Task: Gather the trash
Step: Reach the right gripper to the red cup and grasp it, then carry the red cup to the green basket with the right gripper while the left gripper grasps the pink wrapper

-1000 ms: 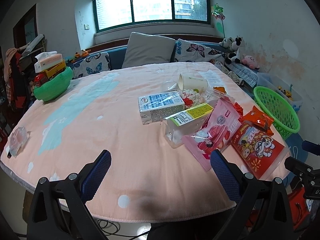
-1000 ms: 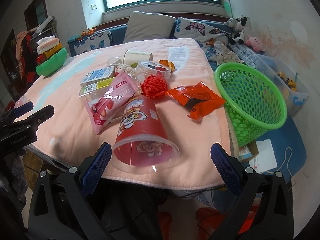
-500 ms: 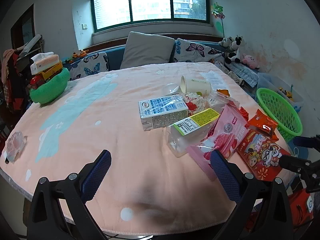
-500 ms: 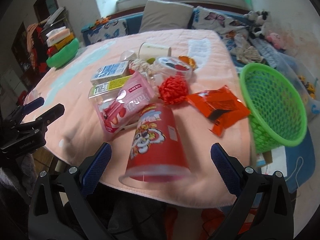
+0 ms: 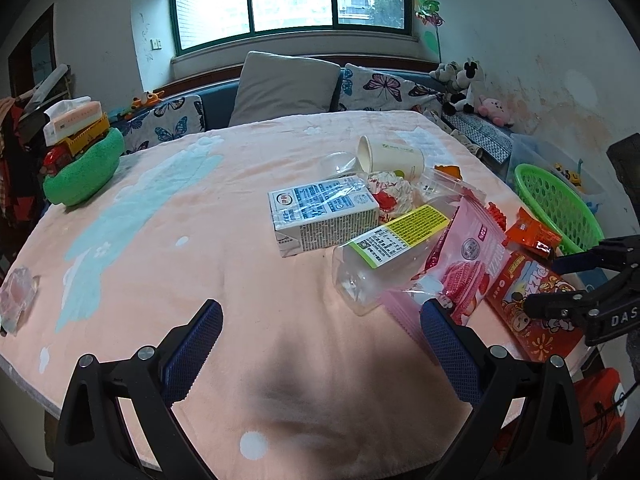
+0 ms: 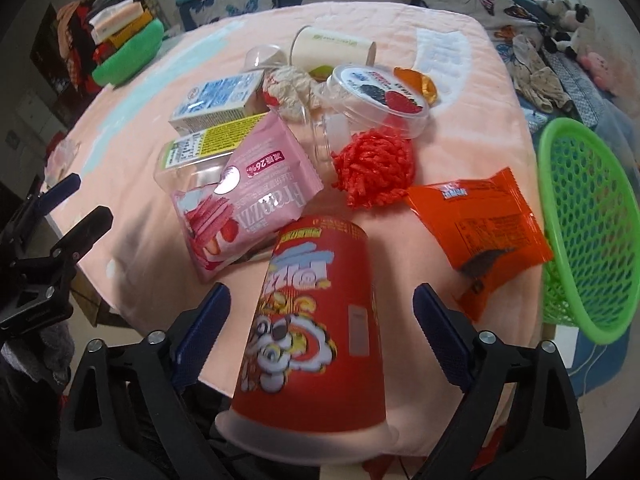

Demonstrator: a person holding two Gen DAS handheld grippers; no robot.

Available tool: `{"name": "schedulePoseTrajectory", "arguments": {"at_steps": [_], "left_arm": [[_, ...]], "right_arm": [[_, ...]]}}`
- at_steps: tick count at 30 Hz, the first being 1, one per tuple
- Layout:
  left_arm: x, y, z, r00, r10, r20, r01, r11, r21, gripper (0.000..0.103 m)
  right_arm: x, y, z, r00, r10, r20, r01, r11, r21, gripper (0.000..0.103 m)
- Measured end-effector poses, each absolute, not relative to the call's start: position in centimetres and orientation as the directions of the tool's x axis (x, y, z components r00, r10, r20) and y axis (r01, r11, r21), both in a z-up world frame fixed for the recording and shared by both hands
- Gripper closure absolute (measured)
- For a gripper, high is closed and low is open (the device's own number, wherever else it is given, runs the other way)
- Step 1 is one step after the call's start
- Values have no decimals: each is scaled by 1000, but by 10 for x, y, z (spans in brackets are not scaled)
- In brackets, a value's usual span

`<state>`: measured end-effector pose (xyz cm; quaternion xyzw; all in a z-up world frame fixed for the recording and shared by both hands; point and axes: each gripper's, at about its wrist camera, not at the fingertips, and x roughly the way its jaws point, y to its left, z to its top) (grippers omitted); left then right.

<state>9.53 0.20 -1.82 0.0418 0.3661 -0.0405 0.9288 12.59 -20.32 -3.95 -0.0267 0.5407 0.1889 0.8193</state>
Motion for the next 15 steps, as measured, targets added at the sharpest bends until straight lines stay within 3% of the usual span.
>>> {"name": "schedulePoseTrajectory", "arguments": {"at_steps": [4, 10, 15], "left_arm": [[99, -1, -20, 724, -62, -687, 131, 990, 49, 7], [102, -11, -21, 716, -120, -688, 202, 978, 40, 7], [106, -25, -24, 692, -189, -697, 280, 960, 18, 9]], "right_arm": [[136, -198, -49, 308, 264, -914, -337, 929, 155, 19], [141, -202, -58, 264, 300, -916, -325, 922, 209, 38], [130, -214, -46, 305, 308, -901, -319, 924, 208, 38]]}}
